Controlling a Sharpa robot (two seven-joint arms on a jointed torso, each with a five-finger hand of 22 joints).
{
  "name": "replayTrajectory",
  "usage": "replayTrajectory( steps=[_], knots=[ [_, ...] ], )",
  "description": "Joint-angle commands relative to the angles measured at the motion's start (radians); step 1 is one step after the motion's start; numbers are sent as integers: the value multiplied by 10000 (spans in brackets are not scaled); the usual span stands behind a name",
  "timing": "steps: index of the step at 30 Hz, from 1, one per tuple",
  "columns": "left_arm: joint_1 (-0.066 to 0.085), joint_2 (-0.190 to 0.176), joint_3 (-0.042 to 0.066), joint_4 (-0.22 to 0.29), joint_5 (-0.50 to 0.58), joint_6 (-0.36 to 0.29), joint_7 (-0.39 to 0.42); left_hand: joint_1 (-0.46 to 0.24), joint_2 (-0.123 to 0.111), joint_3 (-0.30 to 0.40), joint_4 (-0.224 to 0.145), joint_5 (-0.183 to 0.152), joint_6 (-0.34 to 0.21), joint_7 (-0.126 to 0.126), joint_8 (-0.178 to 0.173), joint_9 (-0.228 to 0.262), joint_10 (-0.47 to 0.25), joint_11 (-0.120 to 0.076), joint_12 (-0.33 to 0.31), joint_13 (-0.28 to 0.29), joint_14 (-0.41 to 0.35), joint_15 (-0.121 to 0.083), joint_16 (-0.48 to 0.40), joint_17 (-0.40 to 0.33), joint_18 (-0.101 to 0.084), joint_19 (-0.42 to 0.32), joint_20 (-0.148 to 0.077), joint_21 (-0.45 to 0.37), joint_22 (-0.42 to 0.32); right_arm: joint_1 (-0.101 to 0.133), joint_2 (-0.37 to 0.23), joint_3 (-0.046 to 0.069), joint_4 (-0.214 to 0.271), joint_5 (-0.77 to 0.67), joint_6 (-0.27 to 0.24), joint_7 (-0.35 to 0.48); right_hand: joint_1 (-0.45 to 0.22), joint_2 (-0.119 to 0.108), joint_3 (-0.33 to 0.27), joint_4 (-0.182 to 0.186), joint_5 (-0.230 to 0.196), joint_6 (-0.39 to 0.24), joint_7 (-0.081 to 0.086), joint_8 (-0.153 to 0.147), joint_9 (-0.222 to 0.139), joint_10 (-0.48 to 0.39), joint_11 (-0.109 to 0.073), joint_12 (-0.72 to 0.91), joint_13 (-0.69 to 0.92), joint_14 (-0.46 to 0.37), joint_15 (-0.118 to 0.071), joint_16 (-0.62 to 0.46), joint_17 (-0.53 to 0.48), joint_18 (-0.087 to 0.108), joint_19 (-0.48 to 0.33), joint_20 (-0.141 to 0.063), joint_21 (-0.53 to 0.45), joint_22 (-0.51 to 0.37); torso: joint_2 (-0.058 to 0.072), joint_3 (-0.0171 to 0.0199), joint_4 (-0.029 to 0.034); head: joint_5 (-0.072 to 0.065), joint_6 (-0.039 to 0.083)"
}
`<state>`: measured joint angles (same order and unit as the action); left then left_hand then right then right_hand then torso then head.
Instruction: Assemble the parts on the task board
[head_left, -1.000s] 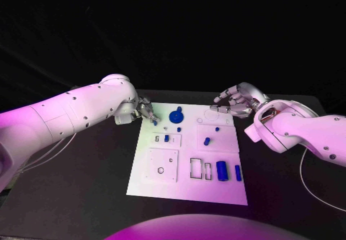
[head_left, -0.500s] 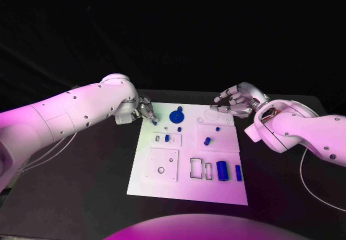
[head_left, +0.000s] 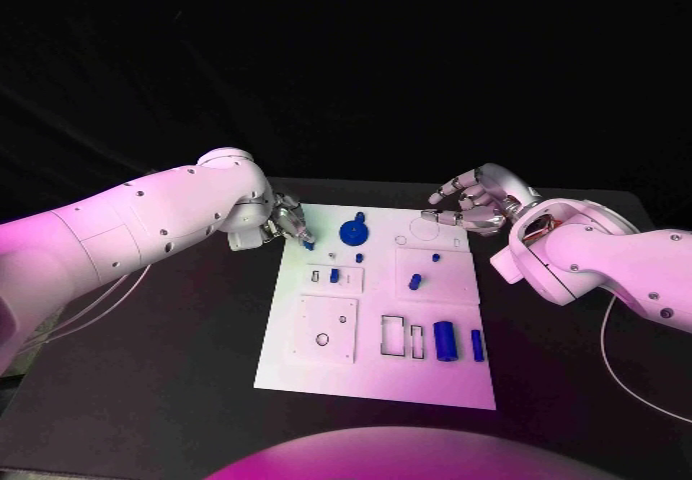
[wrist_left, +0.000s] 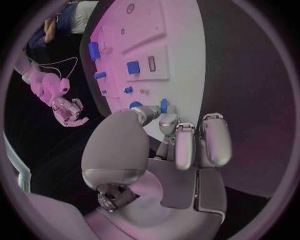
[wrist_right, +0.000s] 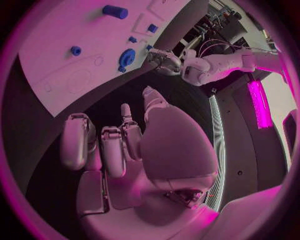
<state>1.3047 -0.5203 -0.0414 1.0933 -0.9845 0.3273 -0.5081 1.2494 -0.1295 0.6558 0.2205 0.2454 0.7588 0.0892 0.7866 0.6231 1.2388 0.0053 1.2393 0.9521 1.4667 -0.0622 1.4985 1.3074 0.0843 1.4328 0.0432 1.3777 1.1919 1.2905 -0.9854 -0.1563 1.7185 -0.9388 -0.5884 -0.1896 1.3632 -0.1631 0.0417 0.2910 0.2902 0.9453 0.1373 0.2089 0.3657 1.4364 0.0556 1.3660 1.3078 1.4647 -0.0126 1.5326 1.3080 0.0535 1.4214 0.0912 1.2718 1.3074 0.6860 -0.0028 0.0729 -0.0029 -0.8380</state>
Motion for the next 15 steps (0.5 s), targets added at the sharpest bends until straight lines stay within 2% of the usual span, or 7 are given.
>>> replayTrajectory(
  steps=[1, 7, 11, 15],
  knots=[
    [4, -233, 21, 381, 623, -379, 103, -104, 27, 1536, -1453, 64, -12, -35, 43, 457, 110, -1, -15, 23, 602, 17, 54, 832, -89, 1, 31, 73, 19, -6, 0, 0, 3, -100, 82, 52, -72, 65, -55, 9, 31, 23, -15, 31, 8, -39, -24, -30, 647, 756, -38, -38, 1235, 184, -74, -6, -45, 702, -12, 7, 8, 17, 0],
    [6, -856, 47, 1394, 804, -759, 110, -212, -26, 1701, -1552, 97, 26, -49, 99, 490, 162, -15, 18, 71, 604, 7, 57, 838, -92, 12, 25, 85, 40, -8, -21, 0, 6, -100, 81, 54, -72, 65, -55, 9, 31, 23, -15, 31, 8, -39, -24, -30, 647, 756, -38, -38, 1235, 184, -74, -6, -45, 702, -29, 13, 20, 41, 4],
    [0, -1316, 58, 2144, 731, -1126, 230, -277, -82, 1817, -1628, 128, 59, -63, 137, 511, 199, -28, 38, 105, 604, -4, 56, 834, -98, 28, 17, 105, 78, -13, -35, 0, 0, -100, 82, 56, -80, 71, -59, 10, 30, 23, -15, 35, 10, -44, -24, -39, 638, 754, -39, -42, 1224, 185, -75, -7, -50, 700, -26, 2, 16, 73, 18],
    [-80, -1723, 59, 2777, 483, -1489, 423, -344, -151, 1960, -1712, 158, 100, -78, 185, 545, 246, -44, 63, 155, 606, -17, 58, 841, -101, 39, 4, 118, 100, -27, -56, 0, -10, -100, 82, 57, -80, 71, -59, 10, 30, 23, -15, 35, 10, -44, -24, -39, 638, 754, -39, -42, 1224, 185, -75, -7, -50, 700, -46, -1, 33, 71, 10]
  ],
)
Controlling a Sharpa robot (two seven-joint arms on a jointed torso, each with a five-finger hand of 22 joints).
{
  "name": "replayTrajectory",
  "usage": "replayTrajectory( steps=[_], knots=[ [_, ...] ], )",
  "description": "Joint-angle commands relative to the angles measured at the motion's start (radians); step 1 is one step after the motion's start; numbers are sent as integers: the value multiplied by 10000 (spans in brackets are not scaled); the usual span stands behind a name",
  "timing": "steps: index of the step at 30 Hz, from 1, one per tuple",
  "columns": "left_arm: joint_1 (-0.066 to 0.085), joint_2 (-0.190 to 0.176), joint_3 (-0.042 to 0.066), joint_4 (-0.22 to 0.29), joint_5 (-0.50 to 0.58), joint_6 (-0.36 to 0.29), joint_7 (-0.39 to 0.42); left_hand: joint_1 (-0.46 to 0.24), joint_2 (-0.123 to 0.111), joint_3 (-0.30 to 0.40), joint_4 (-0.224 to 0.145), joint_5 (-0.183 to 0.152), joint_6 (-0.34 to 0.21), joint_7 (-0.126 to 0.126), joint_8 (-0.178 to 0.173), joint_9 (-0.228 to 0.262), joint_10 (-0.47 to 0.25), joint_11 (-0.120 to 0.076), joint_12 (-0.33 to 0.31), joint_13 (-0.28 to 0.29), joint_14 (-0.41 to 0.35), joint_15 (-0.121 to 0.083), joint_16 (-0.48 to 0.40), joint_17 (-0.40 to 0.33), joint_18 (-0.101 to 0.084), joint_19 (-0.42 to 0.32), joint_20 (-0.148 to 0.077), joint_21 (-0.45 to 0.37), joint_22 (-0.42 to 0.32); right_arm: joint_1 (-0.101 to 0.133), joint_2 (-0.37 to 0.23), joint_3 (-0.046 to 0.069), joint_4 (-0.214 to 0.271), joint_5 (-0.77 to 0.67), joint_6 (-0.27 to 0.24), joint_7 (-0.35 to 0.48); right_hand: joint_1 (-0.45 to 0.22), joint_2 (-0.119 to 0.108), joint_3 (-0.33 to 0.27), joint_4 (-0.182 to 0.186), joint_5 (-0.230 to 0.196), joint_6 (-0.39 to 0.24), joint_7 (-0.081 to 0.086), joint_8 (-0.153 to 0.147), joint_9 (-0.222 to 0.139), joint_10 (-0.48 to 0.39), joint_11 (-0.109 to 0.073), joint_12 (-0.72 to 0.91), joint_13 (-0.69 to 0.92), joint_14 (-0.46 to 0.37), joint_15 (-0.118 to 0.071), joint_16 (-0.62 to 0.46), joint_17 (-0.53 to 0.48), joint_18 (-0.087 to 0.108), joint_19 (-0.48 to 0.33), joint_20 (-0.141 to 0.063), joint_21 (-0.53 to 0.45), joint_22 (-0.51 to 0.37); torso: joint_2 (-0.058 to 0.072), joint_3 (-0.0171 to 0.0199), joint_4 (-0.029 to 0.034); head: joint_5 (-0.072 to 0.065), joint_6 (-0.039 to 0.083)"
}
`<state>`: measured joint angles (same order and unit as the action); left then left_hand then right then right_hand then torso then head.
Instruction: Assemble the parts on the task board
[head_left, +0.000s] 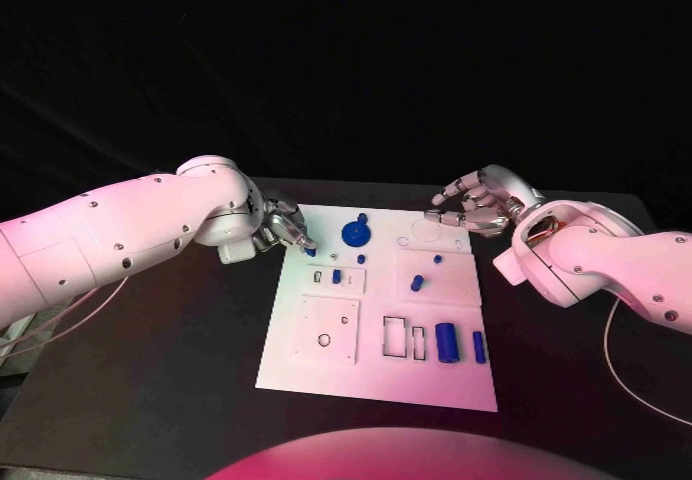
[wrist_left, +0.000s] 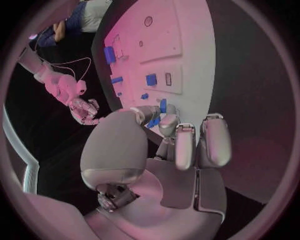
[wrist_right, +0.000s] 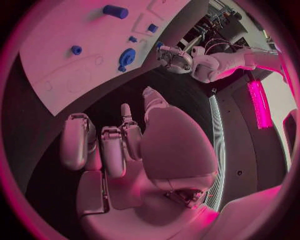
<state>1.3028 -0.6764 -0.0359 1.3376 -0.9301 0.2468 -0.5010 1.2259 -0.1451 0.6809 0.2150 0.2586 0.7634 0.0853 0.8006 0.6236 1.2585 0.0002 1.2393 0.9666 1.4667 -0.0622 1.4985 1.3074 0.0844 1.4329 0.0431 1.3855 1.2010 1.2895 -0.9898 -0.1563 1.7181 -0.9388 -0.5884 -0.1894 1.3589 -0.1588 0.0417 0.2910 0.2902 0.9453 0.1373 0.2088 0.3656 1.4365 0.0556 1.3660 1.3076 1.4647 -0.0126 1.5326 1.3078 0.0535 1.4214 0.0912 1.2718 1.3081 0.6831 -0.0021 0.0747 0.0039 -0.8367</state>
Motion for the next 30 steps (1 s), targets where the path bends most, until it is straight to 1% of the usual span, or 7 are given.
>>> replayTrajectory(
  steps=[1, 5, 7, 10, 15, 22, 30],
  knots=[
    [-91, -234, 4, 452, -129, -750, 391, -126, -9, 1741, -1673, 34, 64, -42, 54, 548, 58, 4, 65, 14, 606, -21, 59, 842, -105, 46, 2, 50, 27, -21, -15, 0, -10, -100, 81, 55, -37, 28, -59, 10, 30, 23, -15, 35, 11, -44, -24, -39, 640, 754, -39, -42, 1226, 185, -75, -7, -50, 692, -26, -9, 20, 6, -14],
    [-257, -507, 2, 925, -533, -1024, 563, -182, -66, 1834, -1722, 80, 96, -55, 80, 569, 93, -8, 71, 24, 608, -32, 61, 846, -115, 66, -8, 77, 77, -48, -27, -1, -19, -100, 80, 61, -37, 28, -59, 10, 30, 23, -15, 35, 11, -44, -24, -39, 640, 754, -39, -42, 1226, 185, -75, -7, -50, 692, -38, -11, 25, 28, -1],
    [-334, -592, 1, 1101, -658, -1123, 624, -198, -84, 1861, -1735, 94, 109, -59, 87, 574, 112, -13, 80, 37, 608, -35, 61, 846, -123, 83, -12, 100, 122, -65, -29, -1, -19, -100, 81, 68, -37, 28, -59, 10, 30, 23, -15, 35, 11, -44, -24, -39, 640, 754, -39, -42, 1226, 185, -75, -7, -50, 692, -52, -21, 39, 28, 33],
    [-416, -661, 0, 1271, -795, -1203, 678, -235, -118, 1912, -1758, 133, 133, -69, 99, 584, 152, -23, 100, 71, 609, -44, 62, 851, -129, 96, -19, 116, 151, -94, -25, 0, -24, -104, 81, 79, -49, 37, -65, 11, 29, 20, -16, 38, 12, -52, -24, -52, 627, 748, -39, -51, 1199, 191, -86, -8, -77, 677, -62, -39, 67, 29, 17],
    [-499, -713, 0, 1481, -1207, -1284, 729, -264, -147, 1952, -1777, 174, 152, -76, 108, 592, 188, -31, 120, 106, 609, -50, 62, 848, -131, 102, -26, 125, 165, -130, -8, 0, -49, -122, 133, 59, -51, 41, -65, 11, 30, 19, -16, 39, 12, -54, -25, -55, 623, 749, -40, -49, 1206, 192, -87, -8, -81, 675, -36, -42, 23, 67, 31],
    [-586, -665, -5, 1514, -1461, -1249, 625, -287, -169, 1984, -1792, 210, 170, -83, 114, 597, 207, -37, 125, 115, 608, -57, 61, 846, -129, 100, -31, 121, 156, -151, -1, 0, -55, -139, 148, 52, -51, 41, -65, 11, 30, 19, -16, 39, 12, -54, -25, -55, 623, 749, -40, -49, 1206, 192, -87, -8, -81, 675, -25, -22, 45, 52, 6],
    [-649, -497, -23, 1393, -1487, -1045, 421, -332, -205, 2033, -1814, 288, 199, -94, 124, 606, 235, -48, 131, 126, 608, -66, 59, 842, -128, 100, -41, 122, 155, -158, 5, 0, -51, -144, 138, 53, -54, 47, -67, 10, 30, 16, -16, 40, 13, -56, -25, -58, 620, 750, -40, -50, 1206, 193, -89, -9, -89, 671, -20, -17, 45, 63, -21]
  ],
)
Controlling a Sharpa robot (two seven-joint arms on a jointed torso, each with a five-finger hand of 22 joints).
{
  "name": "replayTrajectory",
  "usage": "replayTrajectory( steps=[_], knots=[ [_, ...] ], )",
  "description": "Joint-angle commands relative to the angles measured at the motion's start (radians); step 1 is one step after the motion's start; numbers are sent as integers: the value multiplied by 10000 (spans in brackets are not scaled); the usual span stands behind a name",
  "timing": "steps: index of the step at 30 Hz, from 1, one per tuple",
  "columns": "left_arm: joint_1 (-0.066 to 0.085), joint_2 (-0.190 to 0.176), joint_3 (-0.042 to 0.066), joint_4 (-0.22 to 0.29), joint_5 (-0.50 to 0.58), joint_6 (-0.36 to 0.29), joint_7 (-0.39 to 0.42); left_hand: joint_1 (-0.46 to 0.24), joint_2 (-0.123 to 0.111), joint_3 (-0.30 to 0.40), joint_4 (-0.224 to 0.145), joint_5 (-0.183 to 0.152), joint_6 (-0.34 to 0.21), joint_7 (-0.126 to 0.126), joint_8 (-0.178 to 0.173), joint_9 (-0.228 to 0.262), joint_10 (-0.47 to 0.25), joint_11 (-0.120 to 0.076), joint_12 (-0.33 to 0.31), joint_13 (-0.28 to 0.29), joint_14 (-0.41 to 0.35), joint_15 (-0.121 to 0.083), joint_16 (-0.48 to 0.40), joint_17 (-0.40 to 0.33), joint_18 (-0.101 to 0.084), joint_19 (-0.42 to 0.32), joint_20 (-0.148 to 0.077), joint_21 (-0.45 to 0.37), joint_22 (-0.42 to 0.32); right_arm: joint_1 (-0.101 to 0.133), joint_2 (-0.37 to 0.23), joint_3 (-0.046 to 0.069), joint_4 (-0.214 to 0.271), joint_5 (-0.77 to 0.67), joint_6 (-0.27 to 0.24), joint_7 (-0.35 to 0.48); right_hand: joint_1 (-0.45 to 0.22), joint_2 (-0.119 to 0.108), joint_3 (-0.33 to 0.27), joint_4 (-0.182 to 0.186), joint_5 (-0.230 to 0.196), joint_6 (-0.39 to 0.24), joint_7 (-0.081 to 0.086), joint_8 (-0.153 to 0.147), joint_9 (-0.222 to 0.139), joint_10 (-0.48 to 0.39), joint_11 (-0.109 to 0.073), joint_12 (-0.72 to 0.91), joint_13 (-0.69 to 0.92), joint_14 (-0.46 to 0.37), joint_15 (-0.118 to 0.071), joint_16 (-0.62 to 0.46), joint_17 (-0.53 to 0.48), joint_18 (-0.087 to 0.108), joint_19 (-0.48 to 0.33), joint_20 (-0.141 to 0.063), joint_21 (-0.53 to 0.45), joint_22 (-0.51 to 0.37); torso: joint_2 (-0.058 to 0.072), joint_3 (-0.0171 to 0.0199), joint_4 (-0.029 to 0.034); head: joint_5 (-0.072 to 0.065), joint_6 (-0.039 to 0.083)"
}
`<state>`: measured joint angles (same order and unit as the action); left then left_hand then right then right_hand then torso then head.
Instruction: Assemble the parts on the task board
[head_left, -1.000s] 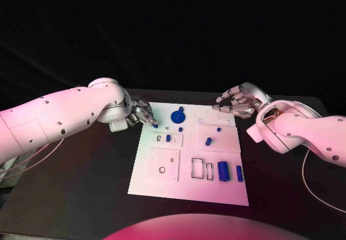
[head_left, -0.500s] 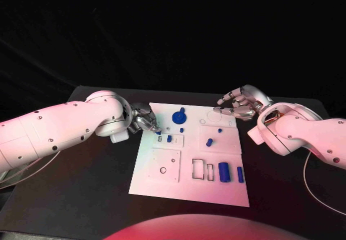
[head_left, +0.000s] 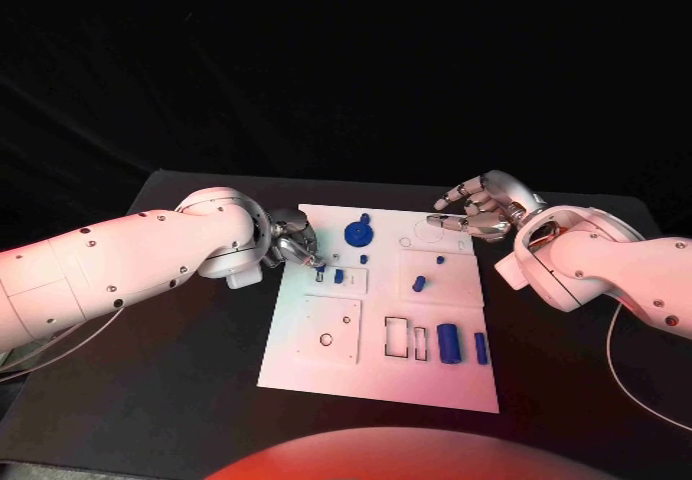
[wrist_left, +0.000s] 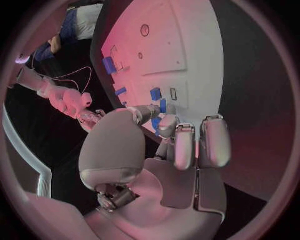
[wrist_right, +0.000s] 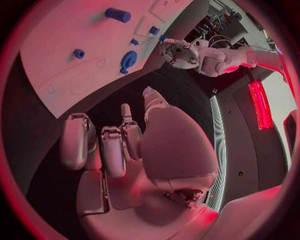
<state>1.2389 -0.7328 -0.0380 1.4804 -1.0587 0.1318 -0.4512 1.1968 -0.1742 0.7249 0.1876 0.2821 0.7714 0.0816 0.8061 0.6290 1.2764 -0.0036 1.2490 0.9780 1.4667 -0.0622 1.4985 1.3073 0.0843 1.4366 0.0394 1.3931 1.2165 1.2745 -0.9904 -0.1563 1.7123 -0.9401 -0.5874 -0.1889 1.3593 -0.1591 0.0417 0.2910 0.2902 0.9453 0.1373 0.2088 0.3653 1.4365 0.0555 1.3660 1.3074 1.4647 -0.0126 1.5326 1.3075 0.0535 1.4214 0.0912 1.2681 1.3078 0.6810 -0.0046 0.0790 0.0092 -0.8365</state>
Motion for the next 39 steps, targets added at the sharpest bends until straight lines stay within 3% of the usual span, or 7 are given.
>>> replayTrajectory(
  steps=[1, 21, 39],
  knots=[
    [-15, 90, -7, -56, -219, 137, -108, -40, 86, 1593, -1540, 54, 119, -56, 70, 552, 56, -10, 34, 13, 608, -66, 59, 843, -128, 63, -3, 46, 1, -9, 12, 1, 7, -130, 131, 46, -58, 51, -67, 10, 30, 16, -16, 41, 15, -56, -25, -59, 622, 750, -40, -50, 1209, 193, -89, -9, -52, 675, 3, 11, -5, 12, -34],
    [-30, 245, -110, -257, -249, 674, -303, -58, 69, 1613, -1552, 92, 130, -61, 73, 556, 45, -15, 11, -28, 609, -71, 60, 846, -127, 61, -7, 43, -7, -10, 19, 1, 12, -134, 132, 53, -62, 62, -71, 7, 30, 13, -18, 46, 17, -55, -26, -58, 622, 750, -41, -50, 1210, 191, -83, -10, -47, 681, -33, 20, 5, 9, -62],
    [-35, 371, -211, -390, -247, 738, -354, -79, 51, 1628, -1561, 119, 139, -64, 76, 560, 42, -18, -4, -52, 608, -73, 59, 842, -126, 59, -11, 42, -8, -10, 34, 1, 14, -134, 137, 59, -66, 71, -73, 7, 30, 15, -19, 51, 19, -52, -28, -54, 625, 751, -43, -51, 1210, 192, -85, -11, -57, 676, -14, 11, 5, -13, -73]
  ],
)
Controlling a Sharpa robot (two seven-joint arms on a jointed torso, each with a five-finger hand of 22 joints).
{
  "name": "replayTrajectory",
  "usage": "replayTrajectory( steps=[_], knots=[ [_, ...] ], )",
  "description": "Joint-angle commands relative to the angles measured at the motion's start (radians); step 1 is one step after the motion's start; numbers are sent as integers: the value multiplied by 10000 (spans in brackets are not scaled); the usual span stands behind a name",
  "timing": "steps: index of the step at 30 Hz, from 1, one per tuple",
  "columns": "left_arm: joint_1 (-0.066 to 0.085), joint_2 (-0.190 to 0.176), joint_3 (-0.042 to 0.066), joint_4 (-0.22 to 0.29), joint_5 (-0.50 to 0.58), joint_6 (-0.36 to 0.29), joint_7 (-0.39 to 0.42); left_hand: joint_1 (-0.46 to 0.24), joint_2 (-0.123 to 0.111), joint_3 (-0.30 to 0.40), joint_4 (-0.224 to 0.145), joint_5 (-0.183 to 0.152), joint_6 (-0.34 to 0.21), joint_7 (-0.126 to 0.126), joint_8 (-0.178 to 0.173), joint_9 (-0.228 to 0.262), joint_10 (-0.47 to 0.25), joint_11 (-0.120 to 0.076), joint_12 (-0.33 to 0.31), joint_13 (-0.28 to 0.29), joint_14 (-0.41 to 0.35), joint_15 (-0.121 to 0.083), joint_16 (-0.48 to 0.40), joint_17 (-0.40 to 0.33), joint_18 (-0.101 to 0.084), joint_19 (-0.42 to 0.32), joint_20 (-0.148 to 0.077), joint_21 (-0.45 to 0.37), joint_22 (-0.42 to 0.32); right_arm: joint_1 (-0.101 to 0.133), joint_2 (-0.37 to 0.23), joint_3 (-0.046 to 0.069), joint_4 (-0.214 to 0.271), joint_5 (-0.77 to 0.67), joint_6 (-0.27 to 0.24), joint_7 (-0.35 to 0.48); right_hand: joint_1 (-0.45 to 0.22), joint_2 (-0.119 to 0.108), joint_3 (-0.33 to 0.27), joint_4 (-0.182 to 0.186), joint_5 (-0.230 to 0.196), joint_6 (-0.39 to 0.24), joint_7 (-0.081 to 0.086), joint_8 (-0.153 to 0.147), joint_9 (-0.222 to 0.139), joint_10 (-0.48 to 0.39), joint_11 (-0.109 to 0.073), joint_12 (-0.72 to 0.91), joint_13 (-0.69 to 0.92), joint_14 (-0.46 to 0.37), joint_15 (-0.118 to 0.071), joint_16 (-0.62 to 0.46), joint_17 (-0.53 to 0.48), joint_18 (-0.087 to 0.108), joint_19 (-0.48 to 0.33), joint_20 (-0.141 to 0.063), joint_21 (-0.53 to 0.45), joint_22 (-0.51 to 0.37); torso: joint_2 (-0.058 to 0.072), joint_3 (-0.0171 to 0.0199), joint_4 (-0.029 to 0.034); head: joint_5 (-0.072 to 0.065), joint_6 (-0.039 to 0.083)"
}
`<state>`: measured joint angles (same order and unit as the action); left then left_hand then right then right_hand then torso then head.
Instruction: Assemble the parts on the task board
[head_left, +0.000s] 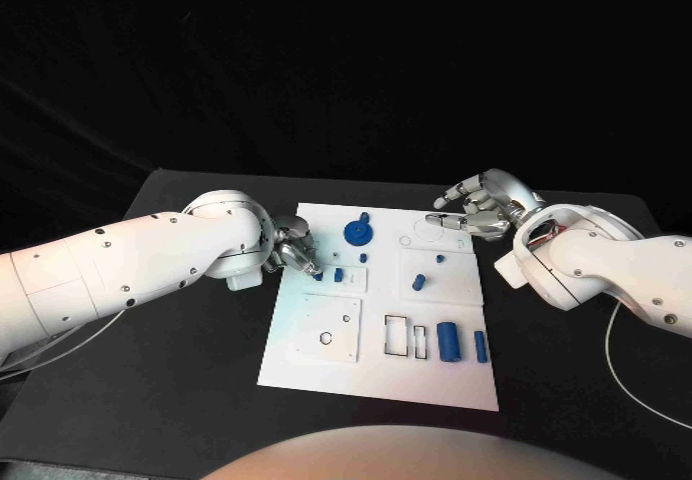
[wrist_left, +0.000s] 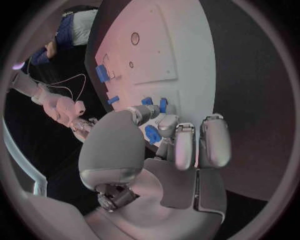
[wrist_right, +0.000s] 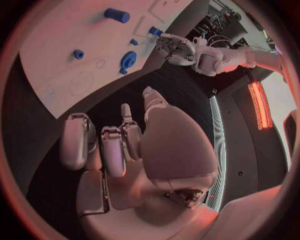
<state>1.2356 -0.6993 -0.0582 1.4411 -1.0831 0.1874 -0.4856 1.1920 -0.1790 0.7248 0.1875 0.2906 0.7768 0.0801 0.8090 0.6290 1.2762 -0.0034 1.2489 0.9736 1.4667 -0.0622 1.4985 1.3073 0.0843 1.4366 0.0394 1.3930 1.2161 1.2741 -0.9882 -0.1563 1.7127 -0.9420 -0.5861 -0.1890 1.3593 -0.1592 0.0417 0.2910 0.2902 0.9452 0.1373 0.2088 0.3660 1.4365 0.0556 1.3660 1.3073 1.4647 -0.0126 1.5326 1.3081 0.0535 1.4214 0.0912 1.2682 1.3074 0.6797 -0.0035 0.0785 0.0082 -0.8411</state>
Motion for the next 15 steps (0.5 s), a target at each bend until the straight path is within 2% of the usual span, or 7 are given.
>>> replayTrajectory(
  steps=[1, 15],
  knots=[
    [-3, 39, -12, 2, -1, 182, -11, -32, 99, 1629, -1560, 34, 85, -49, 47, 559, 44, -20, -4, -9, 608, -73, 59, 842, -126, 60, -11, 43, -4, -6, 12, 0, 10, -115, 124, 60, -66, 71, -73, 7, 30, 15, -20, 52, 12, -52, -28, -54, 626, 751, -42, -51, 1204, 192, -85, -11, -57, 680, -1, -1, 10, -4, -27],
    [-15, 49, -35, -2, -1, 325, -55, -46, 91, 1639, -1564, 48, 91, -52, 49, 562, 40, -22, -16, -29, 608, -75, 58, 841, -130, 65, -13, 51, 13, -6, 7, 0, 10, -116, 123, 59, -66, 75, -72, 7, 30, 17, -20, 54, 13, -48, -28, -48, 632, 750, -43, -53, 1200, 191, -83, -12, -55, 682, -8, 3, 1, 0, -43]
  ],
)
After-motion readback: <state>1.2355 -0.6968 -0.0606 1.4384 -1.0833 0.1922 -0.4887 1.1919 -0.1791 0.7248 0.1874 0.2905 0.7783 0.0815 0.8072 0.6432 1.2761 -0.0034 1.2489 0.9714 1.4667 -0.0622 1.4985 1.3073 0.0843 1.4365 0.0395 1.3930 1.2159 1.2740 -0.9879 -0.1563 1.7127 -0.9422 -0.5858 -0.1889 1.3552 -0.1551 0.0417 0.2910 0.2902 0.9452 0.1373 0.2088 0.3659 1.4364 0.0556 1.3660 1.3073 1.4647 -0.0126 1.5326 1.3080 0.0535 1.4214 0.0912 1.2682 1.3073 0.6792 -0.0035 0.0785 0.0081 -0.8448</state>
